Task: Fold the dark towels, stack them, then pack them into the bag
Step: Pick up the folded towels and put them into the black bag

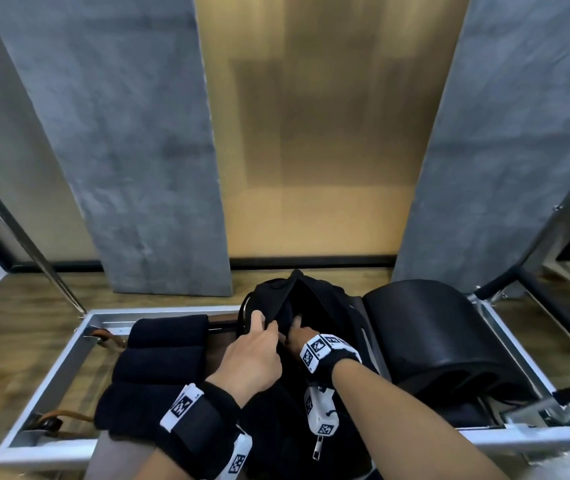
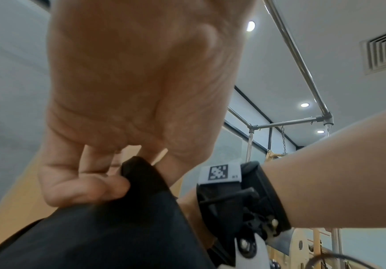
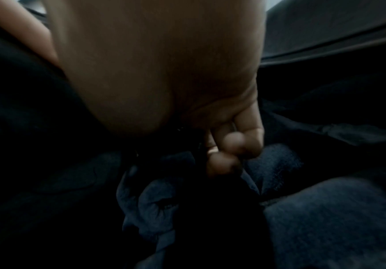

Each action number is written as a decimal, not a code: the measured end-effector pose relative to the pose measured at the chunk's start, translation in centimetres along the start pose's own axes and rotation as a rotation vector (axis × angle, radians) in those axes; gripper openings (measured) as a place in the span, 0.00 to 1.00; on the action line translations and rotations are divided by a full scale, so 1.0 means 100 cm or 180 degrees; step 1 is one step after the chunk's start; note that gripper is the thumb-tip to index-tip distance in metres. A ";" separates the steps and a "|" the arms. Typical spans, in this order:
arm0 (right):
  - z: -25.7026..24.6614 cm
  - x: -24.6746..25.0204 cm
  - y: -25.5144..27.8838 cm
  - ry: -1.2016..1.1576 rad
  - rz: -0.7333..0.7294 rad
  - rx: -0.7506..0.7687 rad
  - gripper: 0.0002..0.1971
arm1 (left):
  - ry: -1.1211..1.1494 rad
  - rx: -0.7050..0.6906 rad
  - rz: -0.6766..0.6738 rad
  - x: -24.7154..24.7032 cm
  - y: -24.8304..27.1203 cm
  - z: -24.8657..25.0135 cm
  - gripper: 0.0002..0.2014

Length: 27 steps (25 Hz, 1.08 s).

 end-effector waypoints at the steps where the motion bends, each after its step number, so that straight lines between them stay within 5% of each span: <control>1: 0.002 0.002 0.000 0.0022 0.0058 0.0004 0.47 | 0.0003 -0.0022 0.0016 -0.004 0.001 0.000 0.27; 5: 0.011 0.047 0.015 0.0113 0.0508 0.0022 0.50 | 0.0110 -0.0118 0.0241 -0.012 0.002 0.000 0.27; 7: 0.013 0.082 0.035 0.0165 0.0642 0.0058 0.43 | 0.0235 -0.0243 0.0514 -0.013 0.006 0.001 0.24; 10: -0.002 0.133 0.081 -0.0010 0.1086 0.0340 0.22 | 0.0631 -0.0349 0.1256 -0.004 0.022 -0.008 0.17; 13: -0.041 0.141 0.133 -0.0735 0.1263 0.0916 0.19 | 0.1346 -0.0112 0.2185 -0.003 0.047 -0.055 0.15; 16: -0.100 0.084 0.160 -0.1293 0.0813 0.1618 0.16 | 0.2381 0.0755 0.2623 -0.043 0.077 -0.149 0.13; 20: -0.152 -0.051 0.144 -0.0826 0.0284 0.1956 0.09 | 0.3397 0.1963 0.2487 -0.137 0.127 -0.242 0.13; 23: -0.159 -0.131 0.120 0.0136 0.0371 0.1741 0.25 | 0.4250 0.2339 0.2459 -0.184 0.144 -0.256 0.12; 27: -0.166 -0.177 0.113 0.1016 0.0594 0.1495 0.36 | 0.5101 0.2194 0.2533 -0.197 0.148 -0.255 0.16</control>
Point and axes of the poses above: each hand's wrist, its own y-axis away from the middle knuckle, its own x-axis out of the back of the hand, z = x × y, the point moved 8 cm from there along -y, towards the middle knuckle, and after that the axes turned 12 degrees about -x, right-handed, at the moved point
